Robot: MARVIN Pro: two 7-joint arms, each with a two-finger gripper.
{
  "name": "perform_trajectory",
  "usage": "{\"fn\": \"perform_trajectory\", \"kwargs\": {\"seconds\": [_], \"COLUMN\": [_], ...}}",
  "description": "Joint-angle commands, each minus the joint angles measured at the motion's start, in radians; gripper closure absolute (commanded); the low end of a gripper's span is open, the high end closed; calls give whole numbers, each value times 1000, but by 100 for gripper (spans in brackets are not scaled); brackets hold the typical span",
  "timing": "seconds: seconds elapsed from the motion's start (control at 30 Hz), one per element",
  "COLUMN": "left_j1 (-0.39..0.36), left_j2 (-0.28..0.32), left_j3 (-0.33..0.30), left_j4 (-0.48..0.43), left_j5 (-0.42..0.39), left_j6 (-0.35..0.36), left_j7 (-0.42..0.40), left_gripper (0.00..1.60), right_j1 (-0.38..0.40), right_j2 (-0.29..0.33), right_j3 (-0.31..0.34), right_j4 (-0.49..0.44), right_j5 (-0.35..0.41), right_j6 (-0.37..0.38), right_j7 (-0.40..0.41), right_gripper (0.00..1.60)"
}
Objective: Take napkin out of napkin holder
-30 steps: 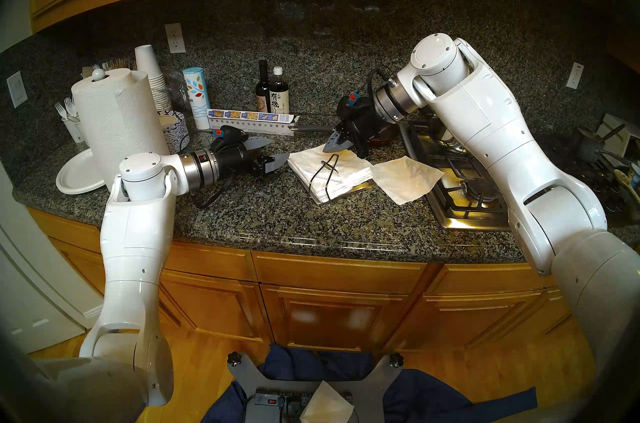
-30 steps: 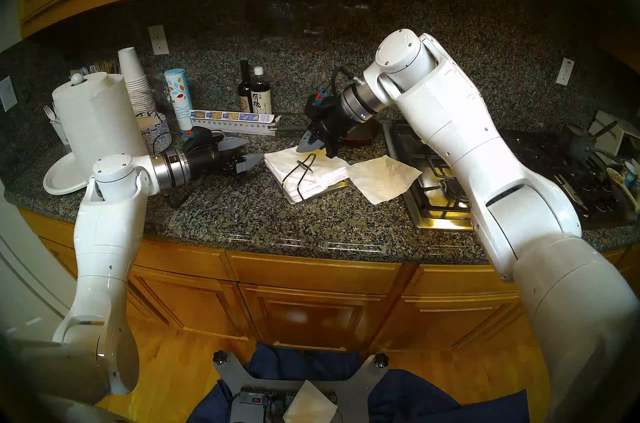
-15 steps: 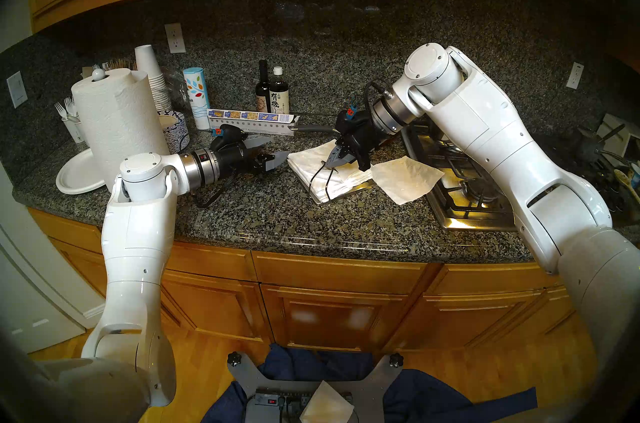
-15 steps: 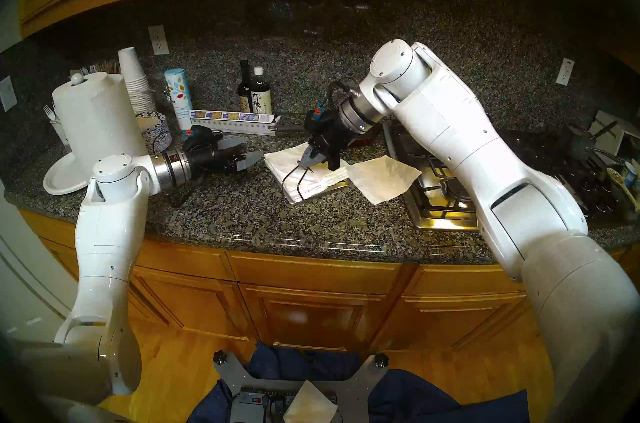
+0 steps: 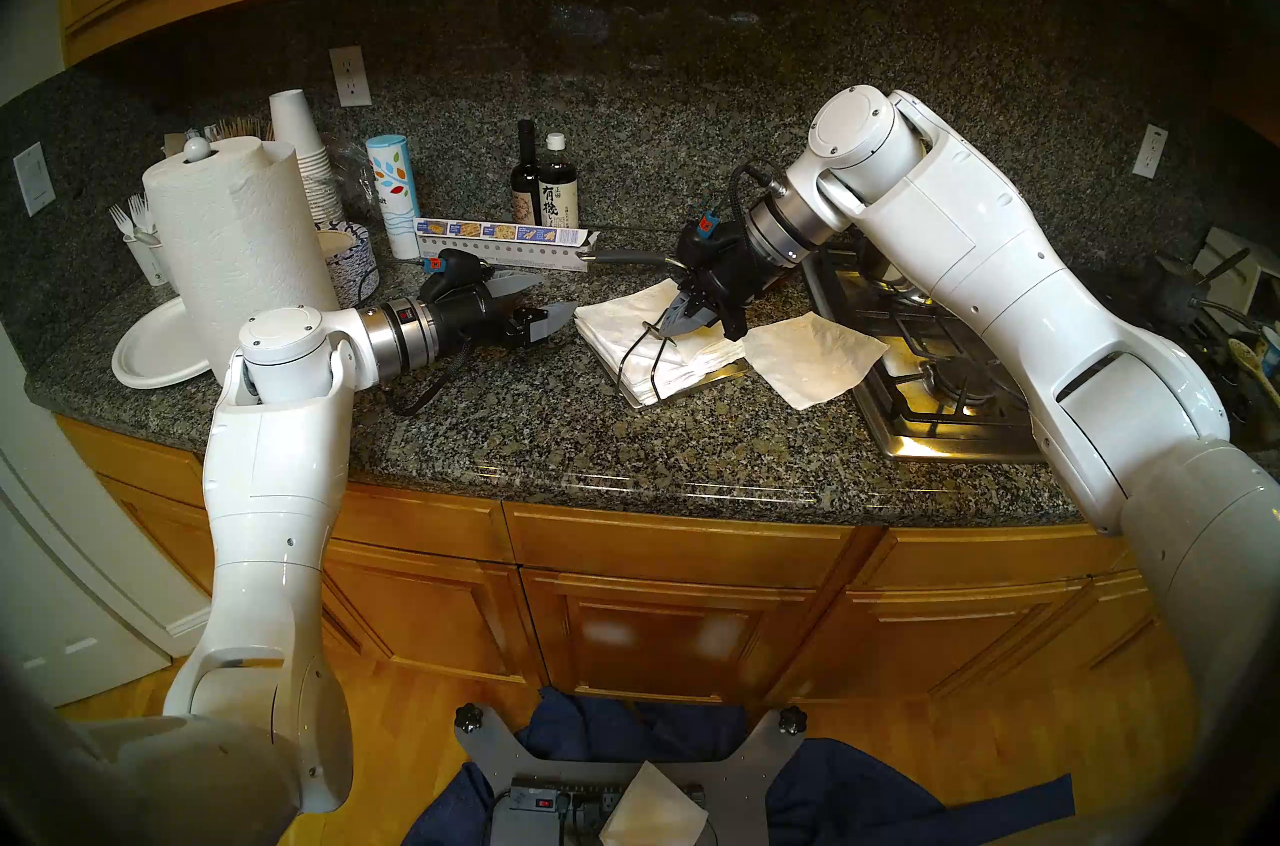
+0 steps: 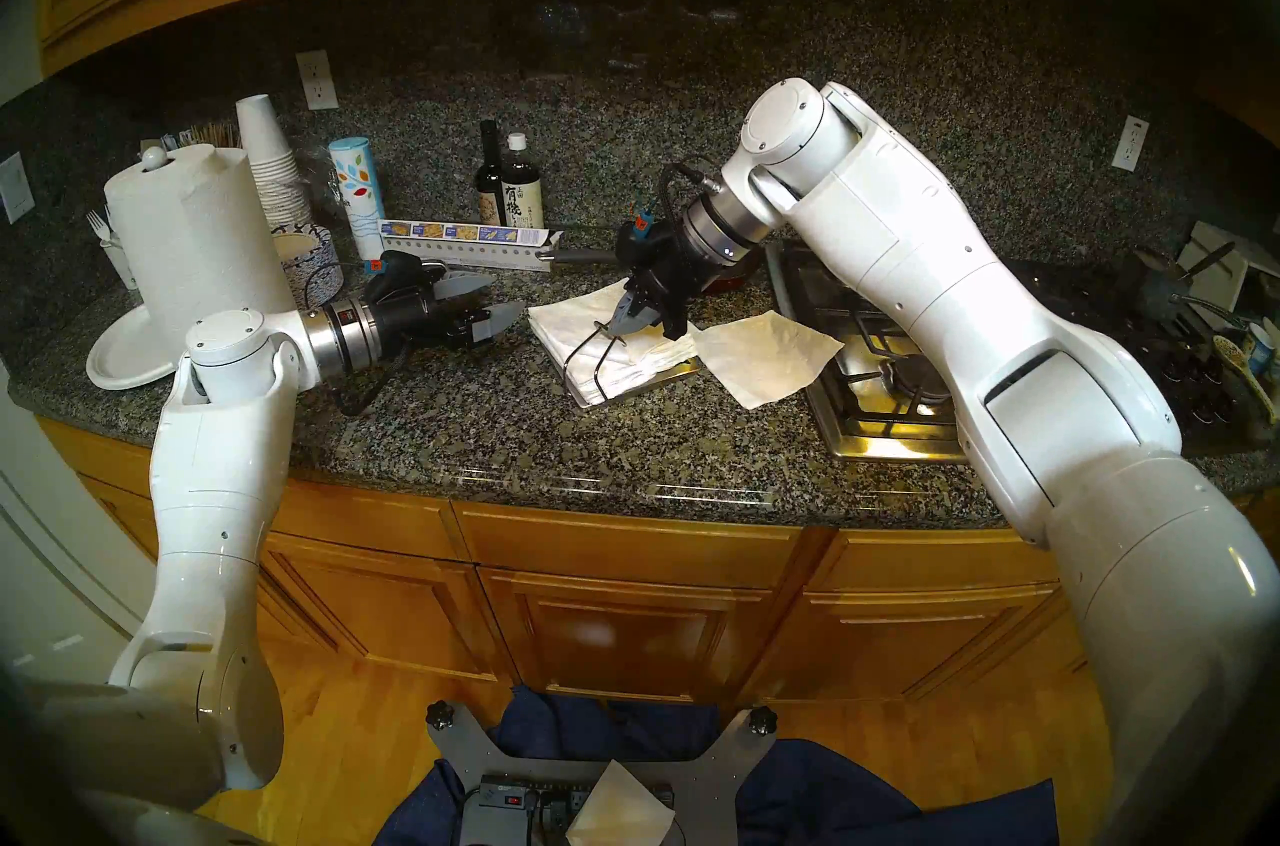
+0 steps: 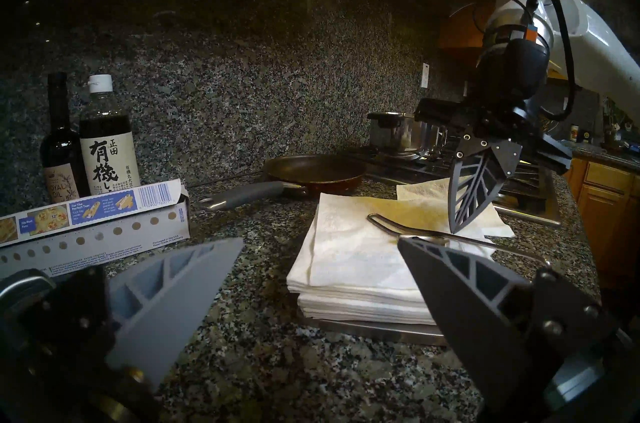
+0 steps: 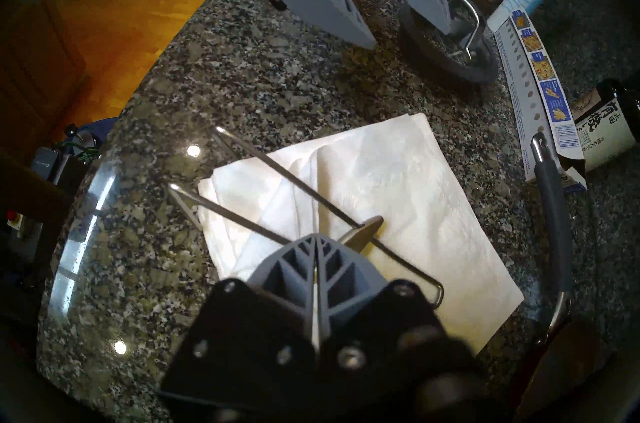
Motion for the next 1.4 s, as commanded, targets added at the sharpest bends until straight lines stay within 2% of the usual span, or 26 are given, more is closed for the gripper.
{"fn": "perform_trajectory", "kwargs": {"seconds": [0.0,0.8,1.37], "left_j1": [-33,-15,-11], "left_j2": [6,12,12], "left_j3": [-13,-33,-38], "left_j4": [-25,-40,-47], "left_j5": [-12,-13,-13], "left_j6": [-1,1,3], "left_j7": [-3,-9,-15], "left_gripper": [0,0,0], "right_j1": [67,94,104], "right_j2": [-19,-42,-20], "right_j3": [7,-54,-106], "right_j4": [8,72,33], "right_j5": [12,37,82], "right_j6": [-15,-50,-44], "right_j7": [-3,-3,-3], "right_gripper": [160,160,160]}}
